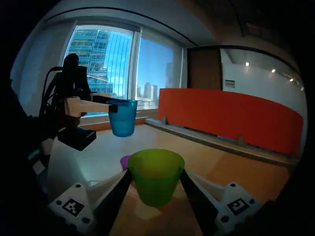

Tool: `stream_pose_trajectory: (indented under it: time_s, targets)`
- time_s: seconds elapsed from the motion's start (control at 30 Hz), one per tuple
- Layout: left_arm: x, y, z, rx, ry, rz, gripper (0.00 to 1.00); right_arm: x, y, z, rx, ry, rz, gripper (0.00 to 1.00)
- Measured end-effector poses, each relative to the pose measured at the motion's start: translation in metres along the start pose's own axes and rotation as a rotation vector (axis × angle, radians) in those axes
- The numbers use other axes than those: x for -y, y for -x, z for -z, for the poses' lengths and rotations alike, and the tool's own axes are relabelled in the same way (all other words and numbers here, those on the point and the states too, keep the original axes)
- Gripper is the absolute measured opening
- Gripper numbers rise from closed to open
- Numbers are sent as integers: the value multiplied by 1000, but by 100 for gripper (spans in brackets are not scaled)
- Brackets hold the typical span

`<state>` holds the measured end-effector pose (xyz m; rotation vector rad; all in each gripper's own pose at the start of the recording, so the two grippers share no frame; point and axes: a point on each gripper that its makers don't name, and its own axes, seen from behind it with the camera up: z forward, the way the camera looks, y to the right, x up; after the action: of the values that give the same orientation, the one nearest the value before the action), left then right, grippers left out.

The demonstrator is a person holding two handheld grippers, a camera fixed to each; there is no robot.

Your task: Pour water

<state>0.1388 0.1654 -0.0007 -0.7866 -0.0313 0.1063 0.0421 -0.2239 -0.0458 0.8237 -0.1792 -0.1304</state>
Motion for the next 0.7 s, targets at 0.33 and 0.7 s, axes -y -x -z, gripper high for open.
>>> stream_pose_trajectory:
  time_s: [0.33, 0.7]
  targets:
    - [6, -20, 4, -23, -33, -77, 89, 19, -5, -10, -15, -50, 4, 90]
    - [6, -44, 9, -40, -55, -194, 89, 38, -9, -24, -22, -97, 10, 90]
